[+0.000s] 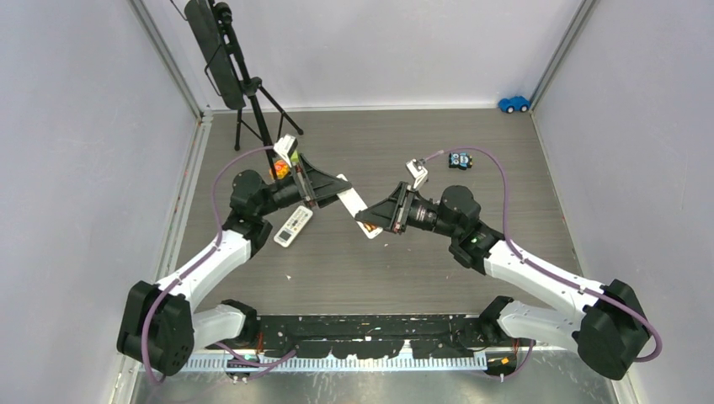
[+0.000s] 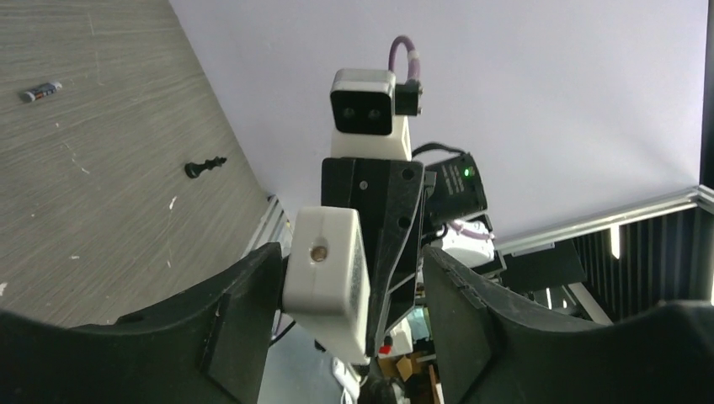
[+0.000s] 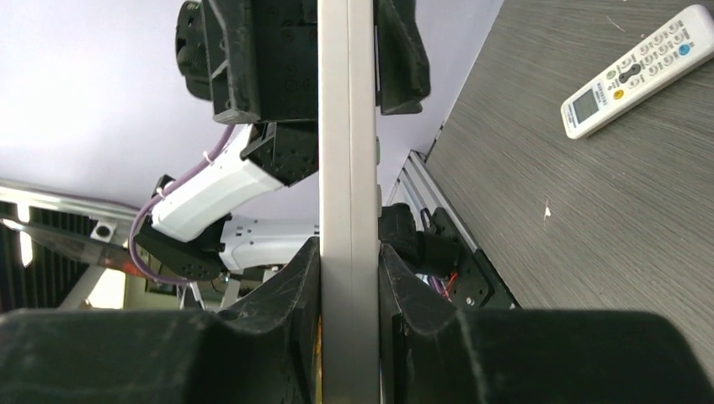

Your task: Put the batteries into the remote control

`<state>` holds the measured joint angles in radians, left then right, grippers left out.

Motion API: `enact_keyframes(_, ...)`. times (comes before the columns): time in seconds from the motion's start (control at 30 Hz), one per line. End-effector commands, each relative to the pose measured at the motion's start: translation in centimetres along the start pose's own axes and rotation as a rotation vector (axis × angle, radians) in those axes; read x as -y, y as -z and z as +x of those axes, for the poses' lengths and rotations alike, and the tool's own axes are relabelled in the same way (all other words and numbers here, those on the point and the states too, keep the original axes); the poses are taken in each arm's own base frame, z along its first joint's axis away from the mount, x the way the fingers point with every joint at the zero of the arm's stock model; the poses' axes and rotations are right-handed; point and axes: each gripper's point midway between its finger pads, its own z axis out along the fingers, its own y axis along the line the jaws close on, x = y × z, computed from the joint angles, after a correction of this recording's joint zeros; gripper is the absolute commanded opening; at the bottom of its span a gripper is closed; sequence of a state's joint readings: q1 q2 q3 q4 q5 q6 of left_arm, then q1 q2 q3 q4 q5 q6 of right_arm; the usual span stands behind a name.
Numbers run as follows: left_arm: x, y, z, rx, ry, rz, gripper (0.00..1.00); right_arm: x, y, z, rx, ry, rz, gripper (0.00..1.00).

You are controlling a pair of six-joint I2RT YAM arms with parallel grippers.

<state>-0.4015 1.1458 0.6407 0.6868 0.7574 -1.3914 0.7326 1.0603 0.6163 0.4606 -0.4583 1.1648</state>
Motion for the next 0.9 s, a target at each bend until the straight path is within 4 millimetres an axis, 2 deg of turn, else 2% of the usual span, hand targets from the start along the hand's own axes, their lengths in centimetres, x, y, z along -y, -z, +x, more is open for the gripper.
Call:
enact_keyframes(0.0, 3.1, 1.3, 1.7, -0.161, -0.07, 0.086, 0.63, -3.8, 0.4, 0.7, -0.145, 0.123, -0.094, 0.1)
enact_keyframes(0.17, 3.7, 1.9, 2.8, -0.233, -0.076, 0.111, 0.57, -4.7, 0.7, 1.7, -0.242, 0.176, -0.121, 0.11)
enact_keyframes(0.3, 4.2, 2.3, 3.5, -0.272, -0.093, 0.128, 0.43, -4.9, 0.7, 1.9, -0.279, 0.181, -0.122, 0.11)
enact_keyframes(0.33, 4.2, 2.4, 3.7, -0.282, -0.097, 0.132, 0.35, -4.9, 0.7, 2.0, -0.285, 0.181, -0.122, 0.12)
enact_keyframes(0.4, 4.2, 2.5, 3.7, -0.284, -0.11, 0.134, 0.07, -4.8, 0.5, 2.0, -0.296, 0.174, -0.117, 0.18)
enact_keyframes(0.43, 4.0, 2.5, 3.6, -0.276, -0.108, 0.125, 0.0, -4.5, 0.4, 1.9, -0.293, 0.172, -0.102, 0.32)
enact_keyframes(0.47, 3.7, 2.4, 3.5, -0.261, -0.107, 0.112, 0.0, -4.0, 0.3, 1.5, -0.279, 0.173, -0.076, 0.47)
enact_keyframes(0.5, 3.3, 2.2, 3.2, -0.242, -0.107, 0.093, 0.0, -3.3, 0.2, 0.9, -0.248, 0.173, -0.033, 0.58)
enact_keyframes(0.53, 2.7, 2.1, 3.0, -0.229, -0.102, 0.069, 0.0, -2.5, 0.3, 0.4, -0.226, 0.176, 0.01, 0.65)
enact_keyframes(0.63, 0.3, 2.0, 2.2, -0.164, -0.097, -0.022, 0.0, -1.0, 1.0, -0.9, -0.162, 0.218, 0.11, 0.72)
enact_keyframes(0.77, -3.2, 2.5, 0.6, -0.055, -0.073, -0.128, 0.0, 0.0, 2.5, -1.9, -0.102, 0.271, 0.191, 0.74)
enact_keyframes(0.87, -6.2, 3.2, -0.3, 0.016, -0.05, -0.205, 0.0, 1.6, 3.5, -3.2, -0.049, 0.307, 0.297, 0.74)
